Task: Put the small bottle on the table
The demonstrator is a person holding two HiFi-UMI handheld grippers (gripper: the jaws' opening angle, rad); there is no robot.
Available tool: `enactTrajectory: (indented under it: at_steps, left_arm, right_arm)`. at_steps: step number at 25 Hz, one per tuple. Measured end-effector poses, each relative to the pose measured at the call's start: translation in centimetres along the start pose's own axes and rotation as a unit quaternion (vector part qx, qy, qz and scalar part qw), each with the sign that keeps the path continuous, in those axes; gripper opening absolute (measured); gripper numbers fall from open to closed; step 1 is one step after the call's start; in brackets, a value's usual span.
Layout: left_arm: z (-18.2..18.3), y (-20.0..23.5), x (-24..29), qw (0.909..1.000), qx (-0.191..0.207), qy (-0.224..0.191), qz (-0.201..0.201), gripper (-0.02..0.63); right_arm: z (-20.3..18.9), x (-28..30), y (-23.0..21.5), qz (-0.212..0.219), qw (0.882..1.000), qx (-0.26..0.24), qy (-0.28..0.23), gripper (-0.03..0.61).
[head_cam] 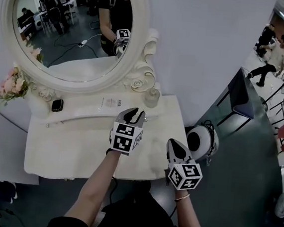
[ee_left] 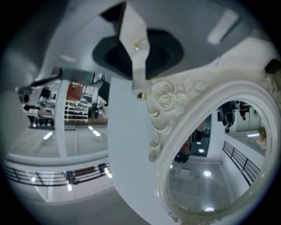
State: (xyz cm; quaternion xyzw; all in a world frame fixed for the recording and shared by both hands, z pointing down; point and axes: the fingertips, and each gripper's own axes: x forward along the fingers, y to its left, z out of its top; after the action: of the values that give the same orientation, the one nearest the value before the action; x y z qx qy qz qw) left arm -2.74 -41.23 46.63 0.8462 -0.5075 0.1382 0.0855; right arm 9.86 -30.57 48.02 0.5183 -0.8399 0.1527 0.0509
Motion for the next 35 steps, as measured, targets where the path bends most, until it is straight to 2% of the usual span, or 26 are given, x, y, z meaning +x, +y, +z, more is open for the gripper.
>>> enactTrajectory:
  at_steps: [14,24,35]
  left_arm:
    - [-2.6,-1.2,-7.6,0.9999,-0.009,-0.002,-0.014,0.009]
    - [-4.6,-2.1,-10.6,0.9995,-0.021,0.003,-0.023,0.008]
    - [-5.1,-1.7,-10.3,0.9989,-0.042,0.004,-0.019,0.008]
  right_arm:
    - [0.0,-2.8,3.0,-0.013,1.000,-0.010,-0.017,0.005]
    - [0.5,-3.0,3.7,-0.012,0.999,-0.020,-0.024,0.005]
    - [0.4,-2.6,3.6,-0.017,0.999,-0.038,-0.019,0.003]
